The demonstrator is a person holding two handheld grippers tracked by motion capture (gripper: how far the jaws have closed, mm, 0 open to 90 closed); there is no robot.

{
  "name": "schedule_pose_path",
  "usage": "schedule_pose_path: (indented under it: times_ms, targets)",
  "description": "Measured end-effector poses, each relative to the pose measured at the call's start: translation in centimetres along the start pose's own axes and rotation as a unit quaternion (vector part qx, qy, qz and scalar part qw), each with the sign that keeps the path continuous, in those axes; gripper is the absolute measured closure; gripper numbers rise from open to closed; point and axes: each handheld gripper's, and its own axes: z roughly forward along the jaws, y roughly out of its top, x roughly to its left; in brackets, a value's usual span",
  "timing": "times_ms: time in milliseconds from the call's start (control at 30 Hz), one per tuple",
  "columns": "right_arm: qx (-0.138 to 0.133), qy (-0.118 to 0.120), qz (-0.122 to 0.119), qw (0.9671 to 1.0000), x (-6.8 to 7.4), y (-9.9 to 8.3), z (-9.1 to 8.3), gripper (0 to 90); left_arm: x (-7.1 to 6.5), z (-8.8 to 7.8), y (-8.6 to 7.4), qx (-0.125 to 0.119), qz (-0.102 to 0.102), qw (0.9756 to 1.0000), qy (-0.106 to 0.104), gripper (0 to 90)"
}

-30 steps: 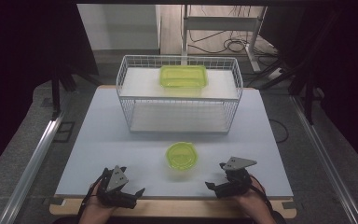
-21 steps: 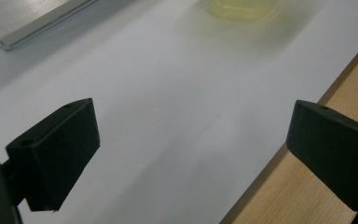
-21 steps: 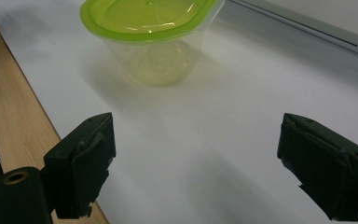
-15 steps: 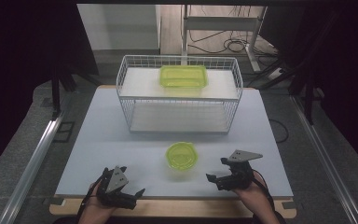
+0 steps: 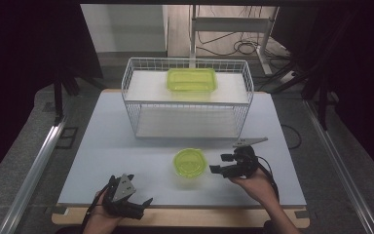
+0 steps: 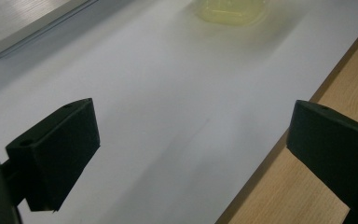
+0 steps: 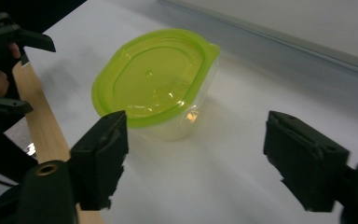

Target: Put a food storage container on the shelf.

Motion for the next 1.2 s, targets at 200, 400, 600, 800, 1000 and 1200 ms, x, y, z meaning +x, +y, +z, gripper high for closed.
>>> schedule_pose_path:
  times_ms: [200,400,600,800,1000,1200]
  targets:
    - [0.01,0.01,0.006,0.9999,-0.8,1.3,1.5,37.3,0.0,0.0,0.0,0.003,0.004,1.0,0.0,2.5]
    - [0.031,0.034,0.019,0.9988,-1.7,2.5,3.6,46.9,0.0,0.0,-0.1,0.005,0.007,1.0,0.001,2.5]
    - [0.049,0.065,0.042,0.9958,-2.6,2.9,5.0,53.1,-0.1,0.0,-0.1,0.012,0.015,0.9998,0.002,2.6]
    - [0.057,0.104,0.064,0.9909,-3.1,3.0,5.6,63.7,-0.2,0.1,-0.1,0.013,0.018,0.9998,0.001,2.6]
    - [0.07,0.129,0.071,0.9867,-3.0,3.1,5.1,79.6,-0.3,0.1,-0.1,0.013,0.023,0.9997,0.002,2.7]
    - [0.081,0.141,0.089,0.9827,-2.7,3.1,4.5,81.4,-0.4,0.1,-0.1,0.015,0.026,0.9996,0.002,2.7]
